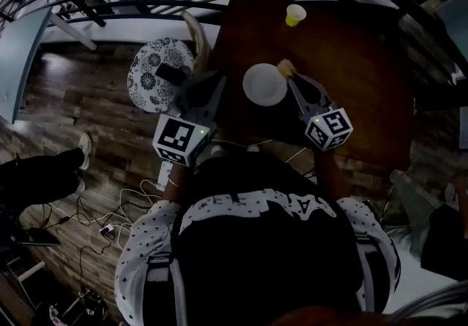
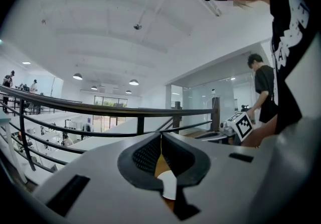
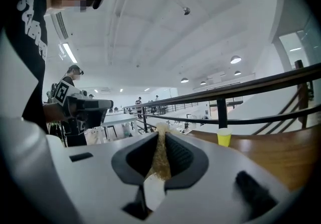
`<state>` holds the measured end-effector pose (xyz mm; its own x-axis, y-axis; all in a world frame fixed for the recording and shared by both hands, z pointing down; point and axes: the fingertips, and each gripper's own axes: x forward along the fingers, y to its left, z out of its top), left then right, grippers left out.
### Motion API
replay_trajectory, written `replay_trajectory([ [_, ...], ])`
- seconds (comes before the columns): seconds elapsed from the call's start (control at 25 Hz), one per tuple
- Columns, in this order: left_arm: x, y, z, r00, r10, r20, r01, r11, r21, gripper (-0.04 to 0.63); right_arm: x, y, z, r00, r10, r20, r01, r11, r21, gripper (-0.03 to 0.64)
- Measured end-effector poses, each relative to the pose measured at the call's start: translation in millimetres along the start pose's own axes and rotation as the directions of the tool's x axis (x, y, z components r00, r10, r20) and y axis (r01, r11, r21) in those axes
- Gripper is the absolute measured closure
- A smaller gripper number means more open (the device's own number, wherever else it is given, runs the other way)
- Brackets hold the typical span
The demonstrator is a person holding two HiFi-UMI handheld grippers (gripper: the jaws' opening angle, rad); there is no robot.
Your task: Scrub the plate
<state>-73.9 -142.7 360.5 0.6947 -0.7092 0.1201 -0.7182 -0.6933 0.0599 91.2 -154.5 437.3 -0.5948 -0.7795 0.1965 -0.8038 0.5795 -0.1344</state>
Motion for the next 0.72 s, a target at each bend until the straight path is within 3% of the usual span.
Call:
replay_trajectory([
  [0.72,-6,14,-9,1.0,0.0,-0.011,0.0,0.999,-0.034,0.58,-4,17,20,0.999,-0.025,0.033,0.025,1.0,-0.014,0.568],
])
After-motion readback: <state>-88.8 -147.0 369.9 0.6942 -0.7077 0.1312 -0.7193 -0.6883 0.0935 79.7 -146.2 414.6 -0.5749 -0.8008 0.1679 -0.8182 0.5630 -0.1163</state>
